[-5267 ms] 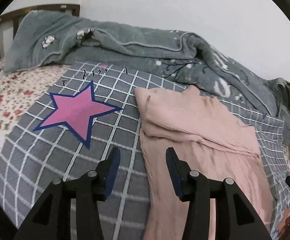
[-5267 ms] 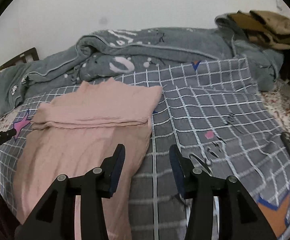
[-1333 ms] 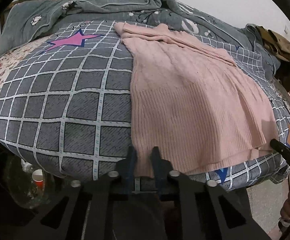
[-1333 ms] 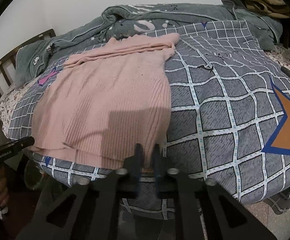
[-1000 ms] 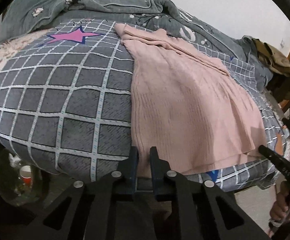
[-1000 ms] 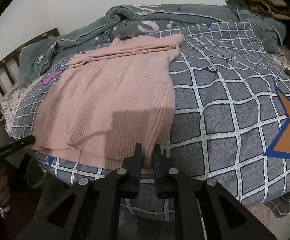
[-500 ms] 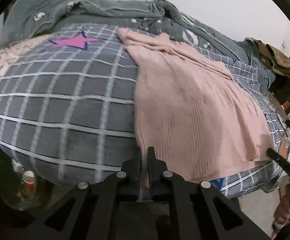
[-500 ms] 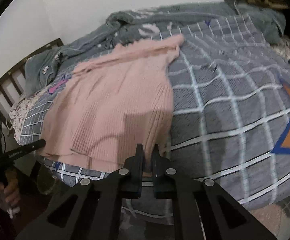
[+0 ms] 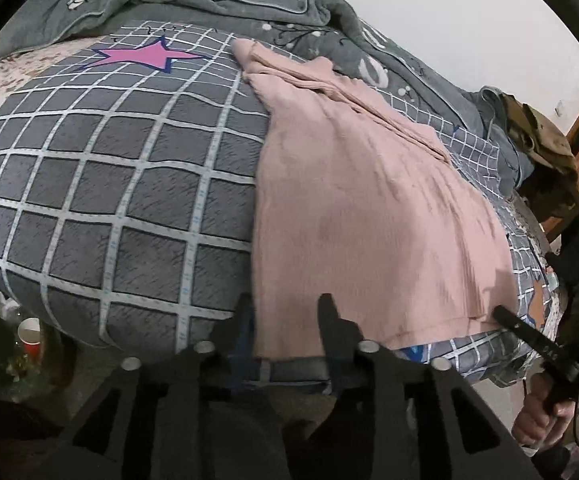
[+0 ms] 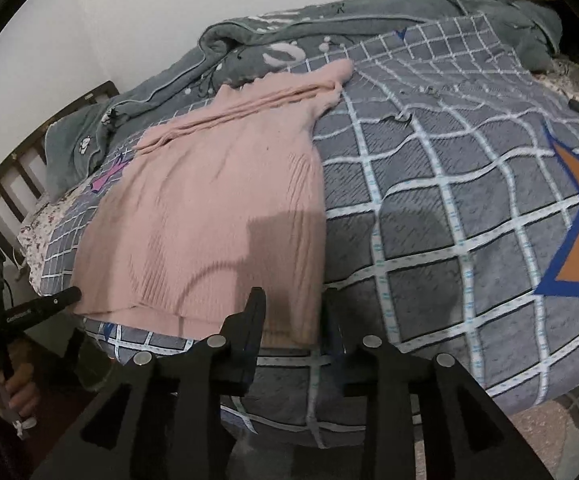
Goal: Fold small clothes
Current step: 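Grasp the sweater hem with both grippers, then lift the hem with both grippers and fold it toward the collar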
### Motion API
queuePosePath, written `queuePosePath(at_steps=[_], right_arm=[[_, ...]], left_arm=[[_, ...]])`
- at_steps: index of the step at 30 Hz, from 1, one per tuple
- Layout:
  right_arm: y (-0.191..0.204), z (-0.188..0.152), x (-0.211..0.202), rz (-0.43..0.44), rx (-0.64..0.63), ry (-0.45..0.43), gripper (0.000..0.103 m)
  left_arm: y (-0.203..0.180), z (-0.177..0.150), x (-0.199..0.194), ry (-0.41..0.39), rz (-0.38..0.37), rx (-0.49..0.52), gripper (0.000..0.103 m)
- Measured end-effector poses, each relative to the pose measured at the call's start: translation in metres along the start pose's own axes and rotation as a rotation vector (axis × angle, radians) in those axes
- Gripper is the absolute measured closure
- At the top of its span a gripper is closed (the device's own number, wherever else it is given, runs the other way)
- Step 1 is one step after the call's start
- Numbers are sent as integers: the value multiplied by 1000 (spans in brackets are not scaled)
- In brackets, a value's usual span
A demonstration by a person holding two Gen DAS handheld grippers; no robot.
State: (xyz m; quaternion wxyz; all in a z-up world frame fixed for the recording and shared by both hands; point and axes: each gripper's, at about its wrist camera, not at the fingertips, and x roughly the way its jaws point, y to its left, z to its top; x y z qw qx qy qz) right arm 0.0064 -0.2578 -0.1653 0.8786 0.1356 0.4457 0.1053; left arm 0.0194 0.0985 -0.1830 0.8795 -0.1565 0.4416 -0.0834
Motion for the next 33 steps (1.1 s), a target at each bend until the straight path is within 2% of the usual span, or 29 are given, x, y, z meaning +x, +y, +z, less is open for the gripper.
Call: queuePosePath(at_steps=[1, 2, 3, 6, 10, 15, 20, 23, 26, 33], right_arm=[[0, -1, 3, 6, 2, 15, 74], [2, -1, 3, -3, -2, 6, 79], [3, 0, 3, -13, -6, 10, 98], [1, 3, 0, 9, 12, 10, 98], [9, 15, -32, 56, -13, -53, 98], [7, 46, -68, 150, 55, -129, 99], [5, 75, -75, 225, 140, -176, 99], [11, 100, -72, 244, 166, -203, 99], [16, 127, -70, 245, 167, -229, 99], [25, 180, -59, 253, 176, -276, 99]], left_arm=[[-2, 0, 0, 2, 11, 6, 71], [-4, 1, 1, 8, 25, 17, 81], [-4, 3, 2, 19, 23, 16, 96], [8, 10, -5, 20, -32, -45, 96], [23, 28, -38, -56, -156, -122, 96], [21, 56, -66, -155, -203, -149, 96], [4, 89, -76, -227, -140, -108, 96], [-13, 114, -76, -268, -74, -60, 96], [-29, 138, -73, -308, -3, -17, 96], [-38, 184, -58, -358, 67, -14, 96]])
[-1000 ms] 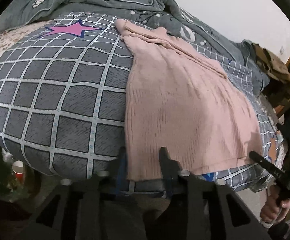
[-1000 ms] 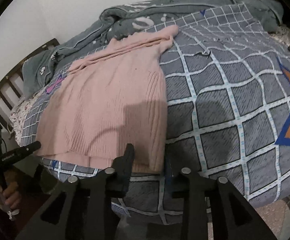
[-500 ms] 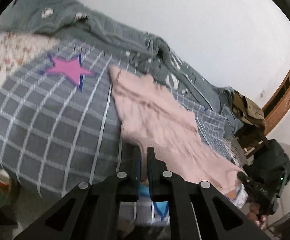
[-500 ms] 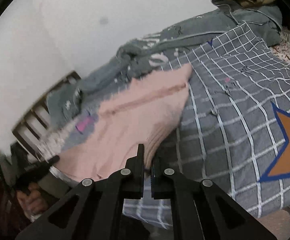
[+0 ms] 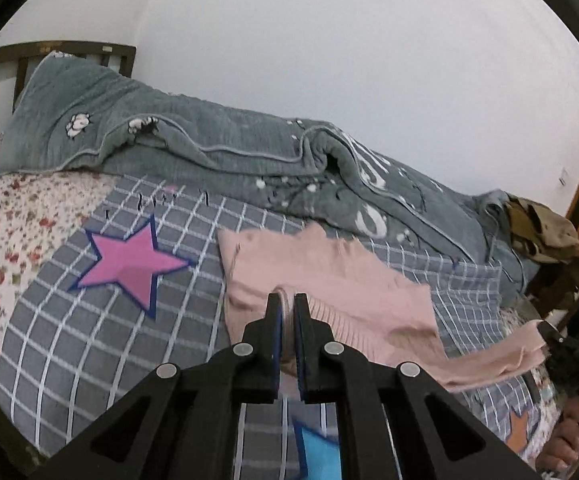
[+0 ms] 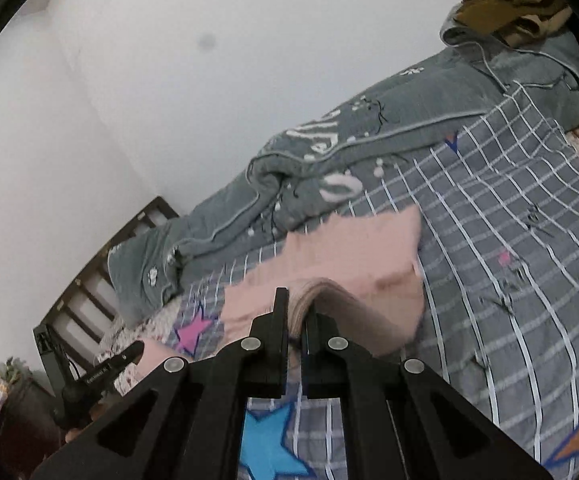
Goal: Fold small clothes
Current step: 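Lift the hem with both grippers and fold it toward the collar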
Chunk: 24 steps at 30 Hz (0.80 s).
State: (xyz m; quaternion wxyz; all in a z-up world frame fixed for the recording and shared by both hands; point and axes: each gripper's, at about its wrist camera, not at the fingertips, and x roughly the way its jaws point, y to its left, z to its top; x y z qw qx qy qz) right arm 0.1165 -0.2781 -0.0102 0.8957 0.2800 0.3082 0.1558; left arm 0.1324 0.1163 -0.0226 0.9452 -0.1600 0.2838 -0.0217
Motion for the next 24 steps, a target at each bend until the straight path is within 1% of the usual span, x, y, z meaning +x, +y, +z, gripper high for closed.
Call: queuePosePath(at_steps=[3, 9, 12, 18, 24], right_arm=[[-1, 19, 15, 6, 18, -12, 99], [-9, 48, 48, 8, 36, -28, 99], [-9, 59, 66, -13, 17, -33, 99], [-19, 68, 97, -24, 6, -31, 99], [-42, 74, 137, -38, 24, -4, 99]], left_arm=[[-3, 13, 15, -20, 34, 15, 96], [-11, 33, 52, -28, 75, 51, 96], [-17, 39, 72, -25, 86, 67, 96], [-17, 48, 105, -18, 86, 54, 96], [-15, 55, 149, -2, 101, 68, 96]])
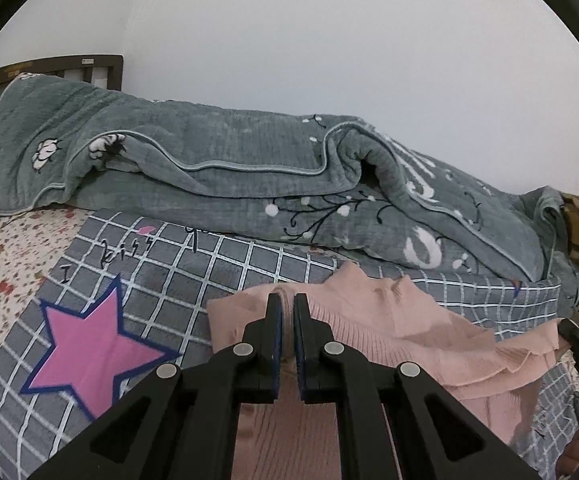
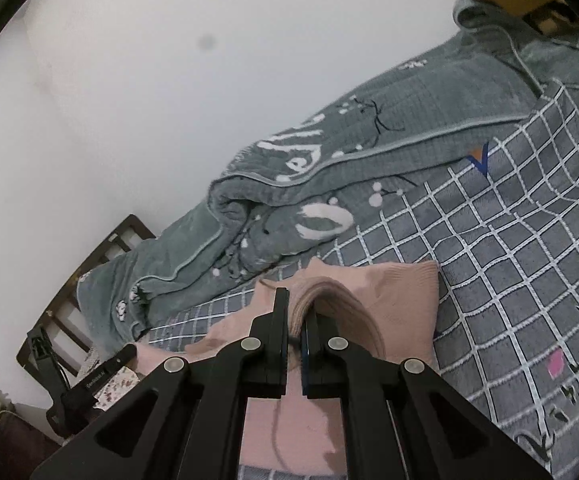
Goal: Fold small clothes
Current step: 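Lift the hem with both grippers and fold it toward the collar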
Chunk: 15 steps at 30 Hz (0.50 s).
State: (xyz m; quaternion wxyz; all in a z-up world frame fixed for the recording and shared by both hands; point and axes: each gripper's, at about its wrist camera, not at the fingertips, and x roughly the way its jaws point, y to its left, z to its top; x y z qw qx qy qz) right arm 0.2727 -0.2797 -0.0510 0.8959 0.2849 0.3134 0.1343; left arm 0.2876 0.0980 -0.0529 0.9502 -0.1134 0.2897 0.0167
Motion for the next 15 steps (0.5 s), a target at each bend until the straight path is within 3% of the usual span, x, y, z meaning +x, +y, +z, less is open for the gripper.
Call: queuePosePath(at_steps=[6, 11, 12, 13, 14, 15], right_arm=[[-23, 4, 52, -18, 29, 43, 99], [-35, 7, 102, -44, 34, 67, 98], [-38, 7, 110, -44, 34, 62, 93], [-40, 6, 118, -43, 27, 58, 90], [-42, 5, 124, -63, 16, 55, 84], [-44, 1, 130, -75, 1, 55, 68]], left_arm=[[-2, 3, 48, 9, 33, 37, 96], [9, 6, 86, 22, 31, -7, 94], [12, 5, 91, 22, 26, -20, 93], [17, 4, 97, 31, 24, -39, 90], [21, 2, 103, 43, 9, -57, 78], [26, -1, 107, 49, -15, -77, 64]])
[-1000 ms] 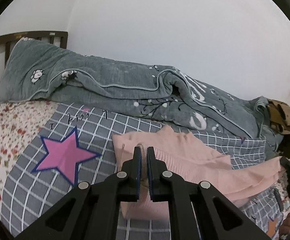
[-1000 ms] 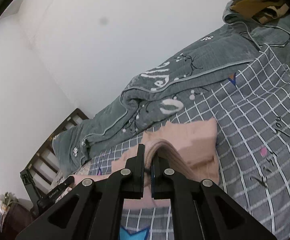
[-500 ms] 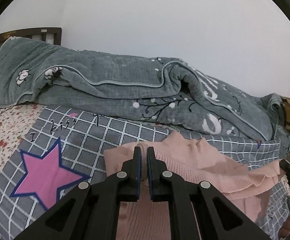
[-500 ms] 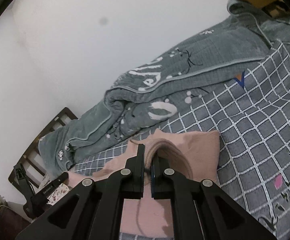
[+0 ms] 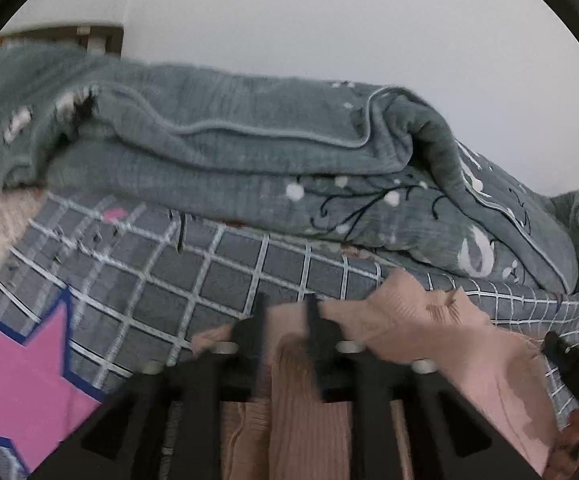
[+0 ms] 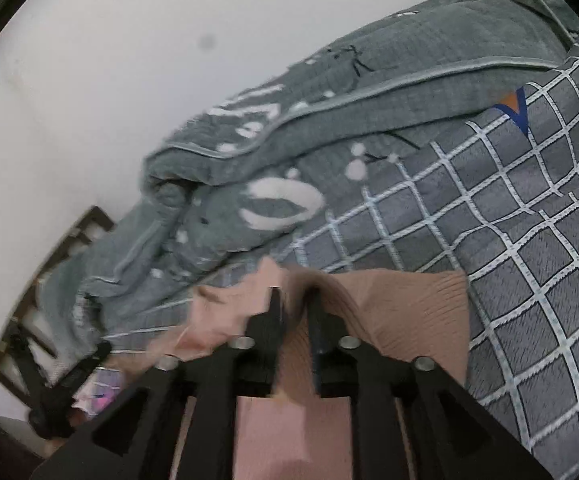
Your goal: Fold small clothes
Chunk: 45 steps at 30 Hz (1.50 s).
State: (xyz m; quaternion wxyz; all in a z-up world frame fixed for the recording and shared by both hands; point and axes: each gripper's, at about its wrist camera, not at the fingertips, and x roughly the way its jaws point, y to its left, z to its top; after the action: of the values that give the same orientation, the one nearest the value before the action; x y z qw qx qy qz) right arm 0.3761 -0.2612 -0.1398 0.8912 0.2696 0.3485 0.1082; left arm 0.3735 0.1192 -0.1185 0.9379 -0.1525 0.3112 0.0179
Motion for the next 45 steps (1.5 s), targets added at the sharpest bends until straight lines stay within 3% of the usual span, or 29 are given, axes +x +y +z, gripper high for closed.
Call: queuePosePath(at_steps=[1, 2, 9, 15, 18, 23, 26, 29, 35, 45], right_arm=[[-1, -3, 5, 12, -16, 3, 59], [-1, -6, 7, 16, -23, 6, 59], [3, -18, 17, -38, -68, 41, 59], [6, -21, 26, -91, -99, 75, 59], [4, -21, 25, -94, -92, 66, 59], [6, -22, 26, -100, -104, 49, 59], [4, -21, 29, -118, -95, 56, 59], [-1, -20, 31, -156, -73, 56, 67], [1, -20, 35, -192, -85, 66, 70], [3, -21, 32, -168, -103, 57, 70]], left_arm=[[5, -4, 4, 1, -29, -23, 58], [9, -7, 8, 4, -53, -39, 49], [16, -12, 19, 54, -134, -74, 42], [6, -12, -9, -92, -174, -16, 25], [3, -15, -5, -65, -159, -5, 25], [-5, -20, 29, 107, -75, 46, 27], [-6, -23, 38, 153, -23, 62, 44], [3, -23, 41, 160, -8, 20, 51], [-1, -24, 41, 170, 14, 41, 51], [-6, -23, 42, 182, -15, 74, 37]])
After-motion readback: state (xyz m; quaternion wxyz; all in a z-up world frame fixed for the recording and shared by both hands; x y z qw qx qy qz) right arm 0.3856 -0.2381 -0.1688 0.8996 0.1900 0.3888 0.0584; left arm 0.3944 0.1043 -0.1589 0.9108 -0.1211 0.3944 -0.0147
